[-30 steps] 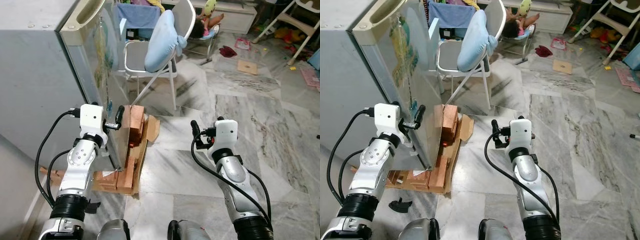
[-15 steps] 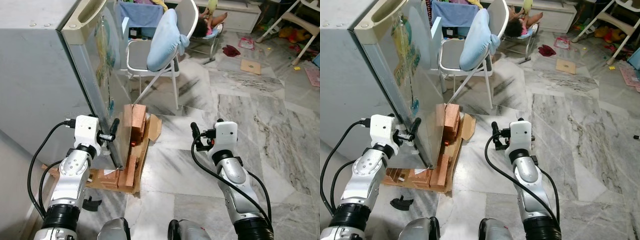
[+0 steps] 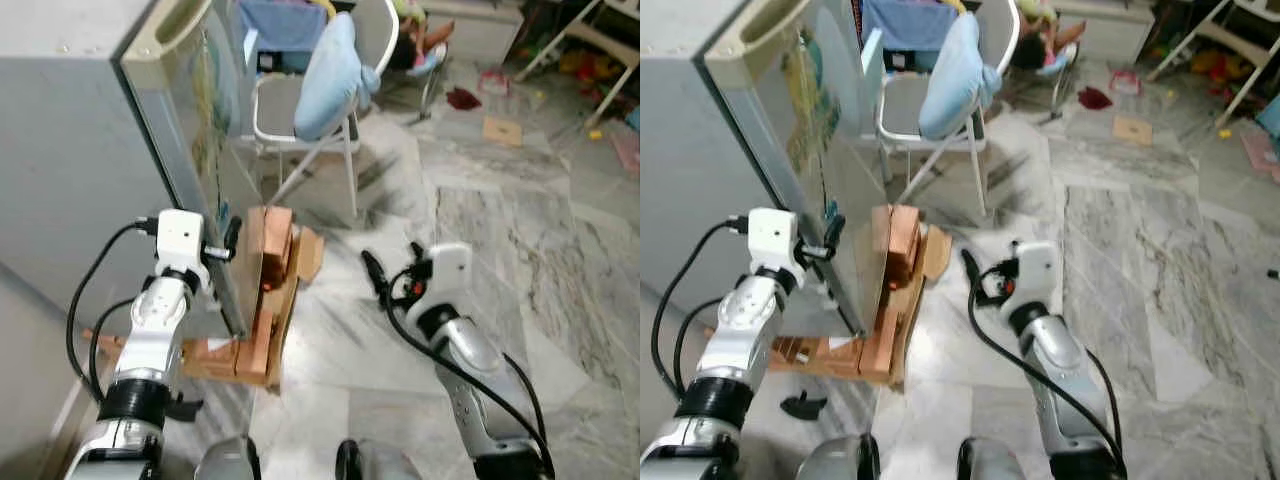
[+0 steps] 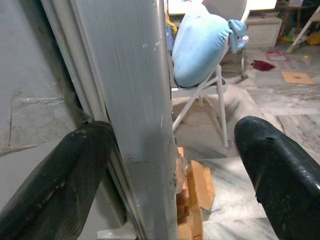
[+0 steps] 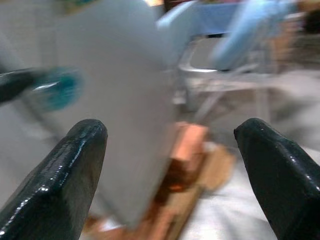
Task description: Restocking fridge
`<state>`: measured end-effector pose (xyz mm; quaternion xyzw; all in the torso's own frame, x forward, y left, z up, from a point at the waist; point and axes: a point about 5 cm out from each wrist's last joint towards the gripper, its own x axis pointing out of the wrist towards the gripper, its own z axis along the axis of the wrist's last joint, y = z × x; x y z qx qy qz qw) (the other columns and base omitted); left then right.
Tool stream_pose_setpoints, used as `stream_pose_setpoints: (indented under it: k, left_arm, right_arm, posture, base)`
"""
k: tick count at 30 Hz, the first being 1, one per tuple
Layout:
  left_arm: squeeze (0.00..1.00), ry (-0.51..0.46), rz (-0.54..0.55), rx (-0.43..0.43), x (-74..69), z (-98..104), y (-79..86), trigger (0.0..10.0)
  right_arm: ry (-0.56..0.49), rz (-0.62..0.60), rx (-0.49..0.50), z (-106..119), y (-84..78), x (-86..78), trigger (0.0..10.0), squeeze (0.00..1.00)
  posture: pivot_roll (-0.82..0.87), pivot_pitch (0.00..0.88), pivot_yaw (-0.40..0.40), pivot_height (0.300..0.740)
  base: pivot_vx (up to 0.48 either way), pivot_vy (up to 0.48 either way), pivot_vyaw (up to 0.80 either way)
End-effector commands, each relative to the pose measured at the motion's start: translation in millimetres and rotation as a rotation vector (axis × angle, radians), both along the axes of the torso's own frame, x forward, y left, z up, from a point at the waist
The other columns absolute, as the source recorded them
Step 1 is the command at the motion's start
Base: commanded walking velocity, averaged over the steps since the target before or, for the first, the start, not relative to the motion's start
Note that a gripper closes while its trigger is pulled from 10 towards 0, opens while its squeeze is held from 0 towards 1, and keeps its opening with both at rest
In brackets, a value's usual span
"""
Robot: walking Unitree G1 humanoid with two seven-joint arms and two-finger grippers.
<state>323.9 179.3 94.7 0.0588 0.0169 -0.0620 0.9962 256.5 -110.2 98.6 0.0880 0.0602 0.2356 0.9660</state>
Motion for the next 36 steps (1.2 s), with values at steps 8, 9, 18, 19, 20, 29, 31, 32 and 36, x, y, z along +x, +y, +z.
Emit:
stream_pose_setpoints:
  k: [8, 9, 18, 19, 20, 29, 31, 32, 36]
  left_arm:
    - [0.00, -0.073, -0.464, -0.026, -1.1, 29.8, -93.2, 10.0]
    - [0.00, -0.066, -0.506, -0.036, -3.8, 29.8, -102.3, 10.0]
    - [0.00, -0.036, -0.602, -0.036, -21.3, 17.4, -117.4, 10.0]
    - [0.00, -0.038, -0.582, -0.049, -19.9, 17.9, -112.5, 10.0]
    - [0.00, -0.040, -0.553, -0.067, -17.7, 18.8, -104.8, 10.0]
    - [0.00, -0.055, -0.503, -0.070, -11.4, 26.4, -92.1, 10.0]
    - [0.00, -0.061, -0.500, -0.072, -10.6, 26.9, -92.7, 10.0]
    - [0.00, -0.063, -0.494, -0.074, -10.0, 27.0, -92.9, 10.0]
    - [0.00, -0.061, -0.435, -0.048, -7.4, 24.1, -93.9, 10.0]
  right_arm:
    - [-0.027, -0.093, -0.055, 4.2, -11.1, -0.5, 10.0, 0.00]
    - [-0.038, -0.119, -0.051, 5.7, -13.7, 0.8, 10.0, 0.00]
    - [-0.099, -0.249, -0.071, 15.0, -32.1, 4.4, 10.0, 0.00]
    - [-0.103, -0.251, -0.065, 15.5, -32.0, 4.7, 10.0, 0.00]
    - [-0.108, -0.254, -0.059, 16.3, -31.4, 5.2, 10.0, 0.00]
    - [-0.128, -0.244, -0.080, 17.5, -21.7, 10.4, 10.0, 0.00]
    - [-0.133, -0.247, -0.082, 17.9, -22.0, 10.8, 10.0, 0.00]
    - [-0.138, -0.249, -0.088, 18.1, -22.5, 10.9, 10.0, 0.00]
    - [-0.141, -0.265, -0.098, 17.4, -26.0, 11.4, 10.0, 0.00]
  posture:
    - [-0.01, 0.093, -0.054, 0.740]
    - [-0.01, 0.092, -0.052, 0.740]
    - [-0.02, 0.095, -0.045, 0.740]
    - [-0.02, 0.096, -0.046, 0.740]
    - [-0.01, 0.097, -0.046, 0.740]
    - [0.00, 0.096, -0.056, 0.740]
    - [-0.01, 0.095, -0.055, 0.740]
    - [-0.01, 0.095, -0.055, 0.740]
    - [-0.01, 0.093, -0.053, 0.740]
  base:
    - [0.000, 0.000, 0.00]
    - [0.000, 0.000, 0.00]
    - [0.000, 0.000, 0.00]
    - [0.000, 0.000, 0.00]
    - [0.000, 0.000, 0.00]
    - [0.316, -0.283, -0.18]
    - [0.377, -0.291, -0.68]
    - [0.382, -0.289, 0.00]
    - [0.368, -0.205, 0.00]
